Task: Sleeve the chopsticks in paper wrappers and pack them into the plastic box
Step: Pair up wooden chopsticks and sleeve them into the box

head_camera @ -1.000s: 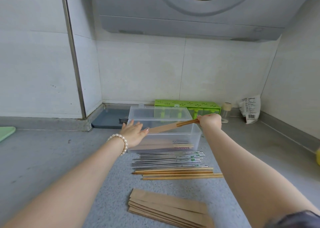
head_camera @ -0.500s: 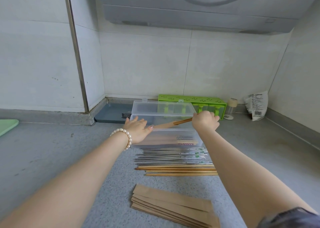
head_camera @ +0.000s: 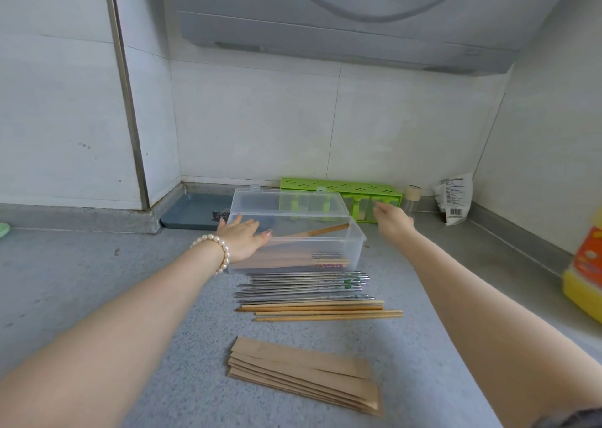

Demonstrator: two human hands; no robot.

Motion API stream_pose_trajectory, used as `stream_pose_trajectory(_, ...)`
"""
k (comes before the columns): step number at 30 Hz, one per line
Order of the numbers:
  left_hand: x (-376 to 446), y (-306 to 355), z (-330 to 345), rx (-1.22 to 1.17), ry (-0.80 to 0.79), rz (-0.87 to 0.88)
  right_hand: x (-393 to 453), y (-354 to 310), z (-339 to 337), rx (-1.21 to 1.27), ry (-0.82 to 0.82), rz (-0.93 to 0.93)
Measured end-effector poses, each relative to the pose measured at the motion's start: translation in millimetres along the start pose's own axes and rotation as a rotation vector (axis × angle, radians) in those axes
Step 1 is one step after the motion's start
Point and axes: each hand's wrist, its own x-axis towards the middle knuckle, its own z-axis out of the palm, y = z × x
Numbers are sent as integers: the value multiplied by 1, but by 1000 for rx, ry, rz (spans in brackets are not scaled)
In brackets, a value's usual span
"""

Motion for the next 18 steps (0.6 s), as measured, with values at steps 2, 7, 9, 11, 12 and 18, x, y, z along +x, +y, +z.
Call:
stream_pose_trajectory(2, -5, 1, -2, -119, 26, -2, -6, 10, -9, 68, -5, 11)
stream_pose_trajectory(7, -10, -1, -1, -160, 159, 40, -22, 18, -23, 76, 37, -11)
stream_pose_trajectory(9, -10, 0, -2, -121, 152, 43, -24, 12, -21, 26, 26, -51)
stream_pose_trajectory(11, -12, 2, -6, -106, 154, 48, -25, -2, -14, -11, -9, -113)
stream_pose_trajectory(12, -12, 2, -8, -112, 175, 55, -25, -8, -9, -15, -20, -146)
stream_pose_trajectory(18, -26, -1, -7, -223, 517, 145, -37, -23, 9, 80, -11, -287)
